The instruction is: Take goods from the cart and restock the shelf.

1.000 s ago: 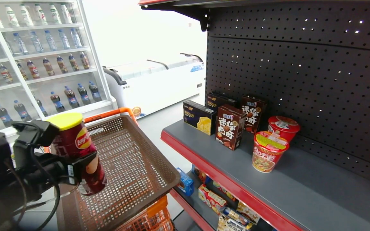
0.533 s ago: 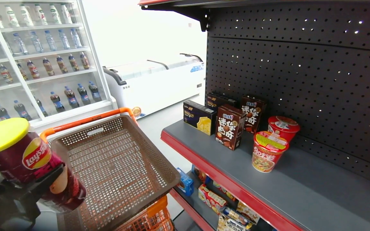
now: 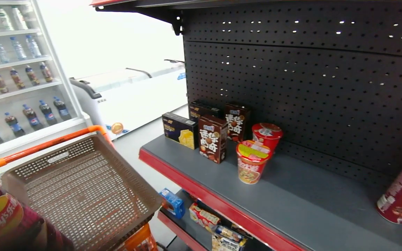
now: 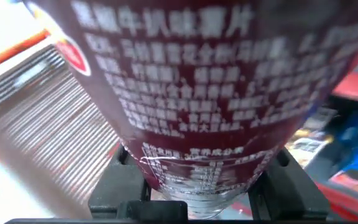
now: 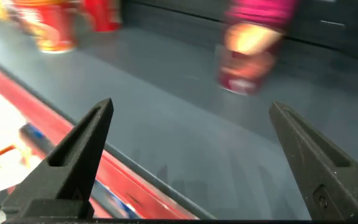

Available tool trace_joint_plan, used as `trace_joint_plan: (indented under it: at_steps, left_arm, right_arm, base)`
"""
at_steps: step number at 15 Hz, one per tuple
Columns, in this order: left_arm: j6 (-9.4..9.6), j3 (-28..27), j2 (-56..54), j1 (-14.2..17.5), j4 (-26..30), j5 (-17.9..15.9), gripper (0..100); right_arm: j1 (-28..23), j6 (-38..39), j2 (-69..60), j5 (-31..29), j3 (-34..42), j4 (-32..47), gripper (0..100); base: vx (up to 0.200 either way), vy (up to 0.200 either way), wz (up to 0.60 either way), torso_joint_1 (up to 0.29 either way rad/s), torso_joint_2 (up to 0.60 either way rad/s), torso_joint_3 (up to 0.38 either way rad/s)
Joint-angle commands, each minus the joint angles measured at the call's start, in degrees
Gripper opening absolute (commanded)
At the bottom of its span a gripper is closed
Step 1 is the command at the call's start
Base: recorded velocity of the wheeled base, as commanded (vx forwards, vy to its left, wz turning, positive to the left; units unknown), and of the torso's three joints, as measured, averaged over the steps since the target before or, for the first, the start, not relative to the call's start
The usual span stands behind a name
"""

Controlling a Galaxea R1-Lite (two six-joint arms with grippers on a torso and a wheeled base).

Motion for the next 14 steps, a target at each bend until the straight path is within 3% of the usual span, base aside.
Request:
trace_joint_plan:
  at_steps: [1,10,14]
  left_arm:
    - [-0.02,-0.2,-2.7,0.0,0.1,0.0,0]
    - [-0.02,0.2,-5.2,0.1,0.2,0.3,0]
    - [-0.11,-0.2,-7.5,0.0,0.3,0.1,0]
  right_arm:
    - [0.0,-0.1,0.1,0.0,0.0,0.0,100]
    - [0.0,-0.1,0.1,0.1,0.0,0.0,100]
    - [0.0,-0.1,0.1,0.1,0.0,-0.1,100]
  base:
    - [0.0,0.0,-0.6,-0.007,0.0,0.007]
    - [0.0,0.0,-0.6,0.002,0.0,0.003]
    - [0.0,0.0,0.0,0.0,0.0,0.0]
